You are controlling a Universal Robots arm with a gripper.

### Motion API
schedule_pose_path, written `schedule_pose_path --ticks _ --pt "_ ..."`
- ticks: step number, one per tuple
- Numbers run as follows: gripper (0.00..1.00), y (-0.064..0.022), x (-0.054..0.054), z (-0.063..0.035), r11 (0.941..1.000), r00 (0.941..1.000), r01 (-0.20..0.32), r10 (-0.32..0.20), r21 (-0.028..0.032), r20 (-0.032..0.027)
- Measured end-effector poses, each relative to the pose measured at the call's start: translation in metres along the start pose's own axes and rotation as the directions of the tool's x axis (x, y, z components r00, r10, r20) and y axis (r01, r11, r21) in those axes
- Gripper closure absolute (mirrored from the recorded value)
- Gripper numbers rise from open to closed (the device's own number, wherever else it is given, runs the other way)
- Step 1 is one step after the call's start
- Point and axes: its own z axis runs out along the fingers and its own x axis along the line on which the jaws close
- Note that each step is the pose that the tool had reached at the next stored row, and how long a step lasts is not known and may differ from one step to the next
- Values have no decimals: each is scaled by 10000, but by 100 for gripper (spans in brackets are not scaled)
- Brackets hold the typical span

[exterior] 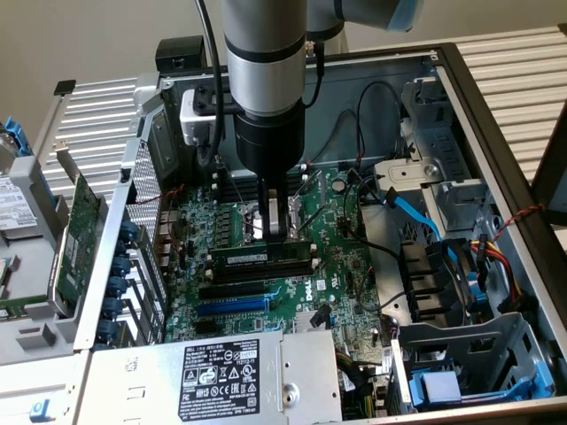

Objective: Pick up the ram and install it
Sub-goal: 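Pick up the ram and move it above insertion slot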

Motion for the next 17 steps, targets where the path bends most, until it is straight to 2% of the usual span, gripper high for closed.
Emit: schedule_pose_path --ticks 3,8,17 --pt "88 5 1 1 10000 10000 -2 2 4 0" --pt "88 9 1 1 10000 10000 -14 14 48 3" --pt "88 9 -1 8 10000 10000 -25 25 59 5"
